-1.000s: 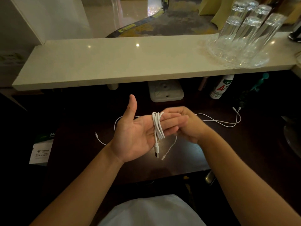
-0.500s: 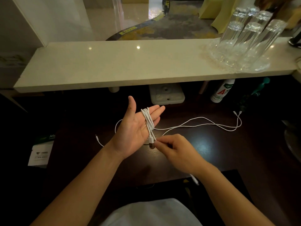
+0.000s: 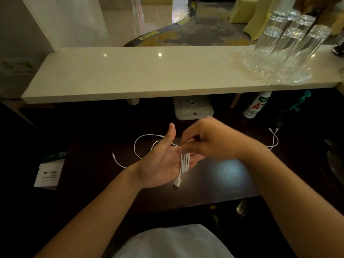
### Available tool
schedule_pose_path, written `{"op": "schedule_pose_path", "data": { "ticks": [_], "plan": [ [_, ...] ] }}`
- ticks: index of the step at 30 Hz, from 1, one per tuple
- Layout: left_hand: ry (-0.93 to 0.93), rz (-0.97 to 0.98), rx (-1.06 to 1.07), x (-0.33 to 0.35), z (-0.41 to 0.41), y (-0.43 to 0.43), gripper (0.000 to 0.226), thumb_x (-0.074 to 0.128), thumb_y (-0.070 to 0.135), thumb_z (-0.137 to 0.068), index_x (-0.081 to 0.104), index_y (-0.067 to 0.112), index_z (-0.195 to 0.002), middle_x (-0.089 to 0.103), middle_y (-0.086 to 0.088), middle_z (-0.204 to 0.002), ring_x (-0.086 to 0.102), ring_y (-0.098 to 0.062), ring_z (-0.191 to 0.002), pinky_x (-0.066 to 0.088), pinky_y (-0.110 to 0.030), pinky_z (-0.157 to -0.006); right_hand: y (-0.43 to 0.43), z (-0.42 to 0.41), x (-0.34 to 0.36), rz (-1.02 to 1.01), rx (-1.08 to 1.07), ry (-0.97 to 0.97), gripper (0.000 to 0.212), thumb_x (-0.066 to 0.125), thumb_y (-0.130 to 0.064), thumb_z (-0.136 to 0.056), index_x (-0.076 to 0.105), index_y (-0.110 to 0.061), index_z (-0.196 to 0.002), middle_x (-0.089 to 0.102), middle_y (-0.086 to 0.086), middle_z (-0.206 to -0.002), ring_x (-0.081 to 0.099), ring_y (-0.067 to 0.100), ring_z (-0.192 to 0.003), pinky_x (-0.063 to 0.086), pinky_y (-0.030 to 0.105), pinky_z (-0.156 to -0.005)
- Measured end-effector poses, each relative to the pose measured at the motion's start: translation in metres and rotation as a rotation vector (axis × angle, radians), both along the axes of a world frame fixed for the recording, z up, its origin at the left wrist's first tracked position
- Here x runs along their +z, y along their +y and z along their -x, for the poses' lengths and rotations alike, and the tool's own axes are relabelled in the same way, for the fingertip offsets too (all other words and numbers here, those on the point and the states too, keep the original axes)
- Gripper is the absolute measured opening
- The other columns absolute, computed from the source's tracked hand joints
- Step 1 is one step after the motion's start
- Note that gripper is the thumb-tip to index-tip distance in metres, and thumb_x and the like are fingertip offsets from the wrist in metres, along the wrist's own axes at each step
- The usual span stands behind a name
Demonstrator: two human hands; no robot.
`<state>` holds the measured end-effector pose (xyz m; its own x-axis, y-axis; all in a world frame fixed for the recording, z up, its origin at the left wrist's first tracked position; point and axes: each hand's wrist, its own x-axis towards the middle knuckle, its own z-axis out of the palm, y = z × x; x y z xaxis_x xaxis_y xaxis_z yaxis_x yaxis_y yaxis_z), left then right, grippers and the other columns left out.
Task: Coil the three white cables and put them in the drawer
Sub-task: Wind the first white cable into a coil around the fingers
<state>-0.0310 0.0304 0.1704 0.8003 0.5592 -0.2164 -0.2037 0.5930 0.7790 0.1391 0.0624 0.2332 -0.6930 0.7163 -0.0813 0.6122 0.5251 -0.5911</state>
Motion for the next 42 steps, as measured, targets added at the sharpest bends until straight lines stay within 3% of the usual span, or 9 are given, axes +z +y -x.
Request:
{"op": "schedule_pose_path", "data": {
  "ticks": [5,8,14,22,24,26,29,33,42],
  "plan": [
    [-0.005,0.065,-0.024,0.005,0.008,0.003,0.113,0.015,0.083,-0.075,0.015,0.002,-0.153,0.025,-0.016,-0.16,0.03,-0.019,-0.146,0.008,-0.038,-0.123,0.017,-0.001,-0.001,0.286,-0.075,0.166,0.013,0.073,-0.026,-0.087,0.078,-0.016,-0.08,0.074,0.005,-0.074,0.07,0.021,-0.072,0.055,0.038,-0.073],
    [-0.032,0.113,-0.046,0.006,0.009,0.0,0.118,0.016,0.085,-0.074,0.015,-0.003,-0.152,0.029,-0.019,-0.157,0.031,-0.021,-0.145,0.012,-0.037,-0.123,0.019,0.0,-0.001,0.334,-0.063,0.182,0.018,0.076,-0.025,-0.084,0.076,-0.011,-0.072,0.066,-0.002,-0.06,0.057,0.008,-0.057,0.044,0.024,-0.062],
    [-0.167,0.063,-0.069,0.008,0.007,-0.001,0.12,0.015,0.085,-0.075,0.014,-0.01,-0.149,0.026,-0.025,-0.156,0.026,-0.026,-0.147,0.006,-0.04,-0.123,0.027,-0.011,-0.025,0.505,-0.139,0.408,0.038,0.072,-0.03,-0.082,0.063,0.004,-0.066,0.051,0.005,-0.053,0.043,0.016,-0.048,0.035,0.021,-0.048],
    [-0.339,0.067,-0.071,0.015,0.015,0.002,0.119,0.024,0.082,-0.077,0.019,-0.014,-0.147,0.024,-0.032,-0.154,0.021,-0.036,-0.147,0.011,-0.039,-0.123,-0.017,0.007,-0.09,1.092,-0.331,0.959,0.027,0.054,-0.022,-0.086,0.076,-0.024,-0.07,0.061,-0.008,-0.062,0.051,0.005,-0.058,0.038,0.015,-0.051],
    [-0.369,0.067,-0.063,0.015,0.018,0.003,0.12,0.024,0.083,-0.077,0.019,-0.015,-0.146,0.022,-0.034,-0.154,0.019,-0.038,-0.148,0.009,-0.04,-0.123,-0.029,0.018,-0.095,1.208,-0.367,1.019,0.009,0.074,-0.032,-0.075,0.076,-0.024,-0.077,0.05,-0.007,-0.059,0.038,0.004,-0.054,0.029,0.015,-0.048],
    [-0.421,0.082,-0.037,0.015,0.02,0.006,0.12,0.021,0.083,-0.078,0.018,-0.015,-0.146,0.018,-0.035,-0.155,0.016,-0.039,-0.148,0.004,-0.042,-0.123,-0.038,0.025,-0.097,1.273,-0.369,1.101,0.032,0.086,-0.04,-0.062,0.07,-0.018,-0.079,0.037,-0.007,-0.057,0.026,0.004,-0.051,0.021,0.016,-0.046],
    [-0.483,0.117,0.042,0.011,0.023,0.009,0.117,0.027,0.081,-0.08,0.023,-0.017,-0.144,0.022,-0.036,-0.153,0.019,-0.04,-0.147,0.01,-0.04,-0.122,-0.046,0.034,-0.092,1.172,-0.457,1.221,0.019,0.065,-0.027,-0.086,0.055,-0.012,-0.079,0.033,-0.006,-0.058,0.023,0.005,-0.051,0.019,0.017,-0.045],
    [-0.401,0.057,0.207,0.012,0.022,0.012,0.109,0.025,0.078,-0.083,0.039,-0.015,-0.138,0.039,-0.032,-0.147,0.033,-0.036,-0.143,0.02,-0.036,-0.119,-0.054,0.039,-0.085,1.092,-0.563,1.224,0.029,0.044,-0.012,-0.101,0.064,-0.013,-0.081,0.039,-0.003,-0.058,0.029,0.006,-0.048,0.024,0.018,-0.044],
    [-0.062,-0.042,0.43,0.0,0.02,0.015,0.096,0.011,0.071,-0.089,0.035,-0.006,-0.141,0.053,-0.018,-0.142,0.044,-0.02,-0.138,0.022,-0.035,-0.119,-0.069,0.028,-0.073,0.132,-0.473,0.313,0.024,0.056,-0.027,-0.098,0.061,-0.021,-0.075,0.059,-0.003,-0.059,0.05,0.012,-0.052,0.043,0.036,-0.056]
  ]
}}
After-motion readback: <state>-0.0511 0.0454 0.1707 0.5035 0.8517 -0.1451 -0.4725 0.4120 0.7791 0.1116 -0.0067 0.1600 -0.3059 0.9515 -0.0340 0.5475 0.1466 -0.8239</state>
